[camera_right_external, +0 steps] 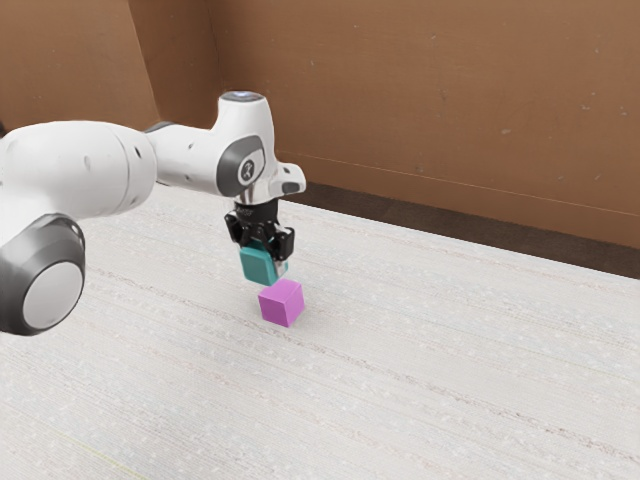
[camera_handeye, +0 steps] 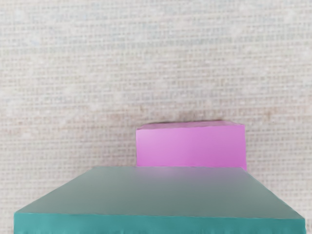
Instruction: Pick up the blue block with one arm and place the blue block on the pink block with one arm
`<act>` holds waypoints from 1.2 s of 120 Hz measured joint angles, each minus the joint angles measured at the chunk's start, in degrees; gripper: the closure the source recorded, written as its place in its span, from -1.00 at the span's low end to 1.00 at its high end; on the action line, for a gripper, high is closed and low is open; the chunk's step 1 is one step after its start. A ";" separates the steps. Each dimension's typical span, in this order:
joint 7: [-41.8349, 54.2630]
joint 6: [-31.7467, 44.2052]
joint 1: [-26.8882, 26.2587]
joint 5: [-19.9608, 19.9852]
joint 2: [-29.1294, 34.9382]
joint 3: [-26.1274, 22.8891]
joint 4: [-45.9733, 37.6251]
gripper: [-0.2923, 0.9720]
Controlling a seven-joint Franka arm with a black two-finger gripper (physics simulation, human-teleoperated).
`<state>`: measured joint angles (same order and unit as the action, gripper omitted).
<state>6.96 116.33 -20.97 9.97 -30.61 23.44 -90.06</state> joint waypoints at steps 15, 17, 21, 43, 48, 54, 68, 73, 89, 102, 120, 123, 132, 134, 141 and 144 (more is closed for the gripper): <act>-0.26 1.11 -0.03 0.88 -1.44 0.00 -0.06 -0.06; -0.29 1.21 -0.03 0.94 -1.50 0.00 -0.06 -0.06; -0.35 1.40 -0.04 1.04 -1.59 0.00 -0.06 -0.06; -0.68 2.02 -0.39 1.29 -1.61 -0.07 -0.06 -0.06; -0.76 2.09 -0.50 1.30 -1.57 -0.15 -0.06 -0.07; -0.85 2.17 -0.66 1.32 -1.44 -0.22 -0.26 -0.06; -1.05 2.60 -0.84 1.33 -0.97 -0.30 -1.52 -0.07; -1.11 2.76 -0.88 1.32 -0.93 -0.32 -1.63 -0.06; -1.29 3.15 -1.05 1.32 -0.95 -0.42 -1.72 -0.06; -1.41 3.33 -1.08 1.29 -0.98 -0.44 -1.73 -0.06; -1.45 3.68 -1.08 1.13 -0.99 -0.44 -1.73 -0.06; -1.40 3.73 -1.08 1.07 -0.99 -0.44 -1.73 -0.06; -1.23 3.87 -1.08 0.96 -0.99 -0.44 -1.73 -0.06; -1.17 3.92 -1.08 0.95 -0.99 -0.44 -1.71 -0.06; -0.99 4.07 -1.08 0.94 -0.99 -0.44 -1.72 -0.07; -0.92 4.13 -1.08 0.93 -0.99 -0.44 -1.72 -0.07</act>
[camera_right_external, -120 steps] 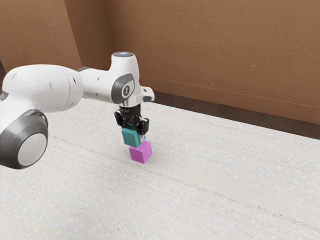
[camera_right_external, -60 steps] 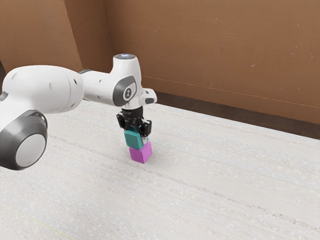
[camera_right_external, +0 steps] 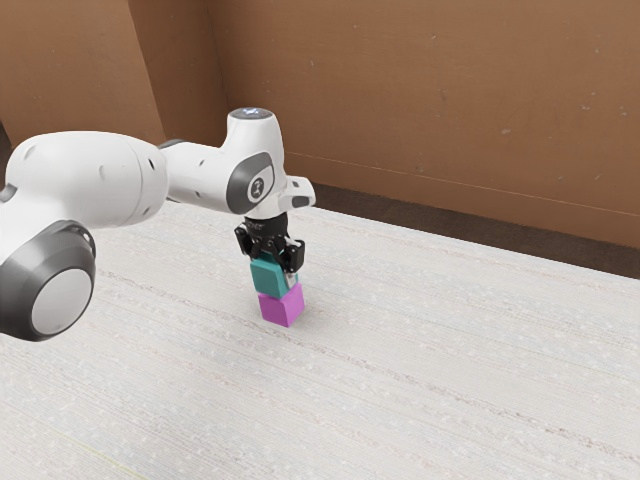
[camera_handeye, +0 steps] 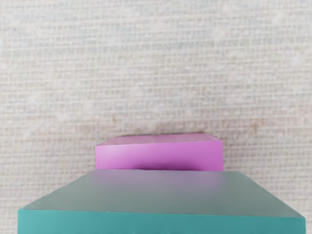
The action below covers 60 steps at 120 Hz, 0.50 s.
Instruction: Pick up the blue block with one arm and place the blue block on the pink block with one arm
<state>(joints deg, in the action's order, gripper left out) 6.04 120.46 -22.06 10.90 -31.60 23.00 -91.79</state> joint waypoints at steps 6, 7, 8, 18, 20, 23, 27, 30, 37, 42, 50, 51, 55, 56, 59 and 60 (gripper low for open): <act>0.17 0.10 0.00 0.06 0.00 0.00 0.00 -0.13; 0.21 0.11 0.00 0.08 0.00 0.01 0.00 -0.14; 0.25 0.12 0.00 0.11 0.00 0.01 0.00 -0.14; 0.56 0.21 -0.01 0.24 0.00 0.02 0.02 -0.23; 0.62 0.23 -0.01 0.26 0.00 0.02 0.01 -0.26; 0.70 0.24 -0.01 0.27 0.00 0.02 0.01 -0.29; 0.80 0.26 -0.01 0.29 0.00 0.02 0.01 -0.32; 0.87 0.28 -0.03 0.30 0.03 0.02 0.01 -0.35; 1.01 0.18 -0.35 0.20 1.10 0.02 0.02 -0.39; 1.10 -0.09 -0.71 -0.20 3.02 0.02 0.01 -0.42; 1.19 -1.17 -1.18 -1.43 7.81 0.02 -0.06 -0.45; 1.20 -1.35 -1.22 -1.59 8.57 0.01 -0.18 -0.45; 1.24 -2.02 -1.32 -2.13 11.09 -0.03 -0.65 -0.47; 1.24 -2.17 -1.32 -2.24 11.61 -0.03 -0.80 -0.47; 1.27 -2.61 -1.30 -2.54 12.91 -0.04 -1.15 -0.48; 1.28 -2.75 -1.29 -2.62 13.23 -0.04 -1.25 -0.48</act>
<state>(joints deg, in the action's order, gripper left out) 7.32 117.71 -23.35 8.28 -18.37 22.95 -93.03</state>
